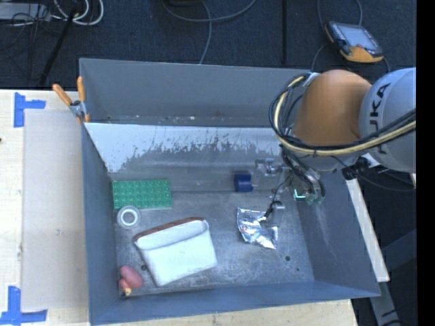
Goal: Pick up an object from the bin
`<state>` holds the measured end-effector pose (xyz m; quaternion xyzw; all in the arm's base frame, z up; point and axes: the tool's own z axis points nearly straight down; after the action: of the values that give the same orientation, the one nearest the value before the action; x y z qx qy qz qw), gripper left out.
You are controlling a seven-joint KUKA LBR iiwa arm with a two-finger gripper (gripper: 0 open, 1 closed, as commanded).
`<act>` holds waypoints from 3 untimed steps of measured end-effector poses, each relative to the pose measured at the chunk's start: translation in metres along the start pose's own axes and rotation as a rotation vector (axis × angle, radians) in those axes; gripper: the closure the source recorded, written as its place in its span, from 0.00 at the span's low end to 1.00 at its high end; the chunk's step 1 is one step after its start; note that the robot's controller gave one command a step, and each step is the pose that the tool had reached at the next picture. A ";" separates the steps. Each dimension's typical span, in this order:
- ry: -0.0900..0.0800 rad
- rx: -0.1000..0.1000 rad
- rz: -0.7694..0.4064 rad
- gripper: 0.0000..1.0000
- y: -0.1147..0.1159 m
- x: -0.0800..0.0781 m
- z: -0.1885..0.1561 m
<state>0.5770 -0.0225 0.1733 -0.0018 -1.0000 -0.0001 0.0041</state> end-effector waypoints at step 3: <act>-0.009 -0.001 0.113 0.00 -0.012 0.025 0.071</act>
Offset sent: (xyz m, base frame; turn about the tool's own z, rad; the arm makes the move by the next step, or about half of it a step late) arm -0.0151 -0.0181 -0.1033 -0.0395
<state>0.5519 -0.0342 0.1024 -0.0581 -0.9983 -0.0005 -0.0002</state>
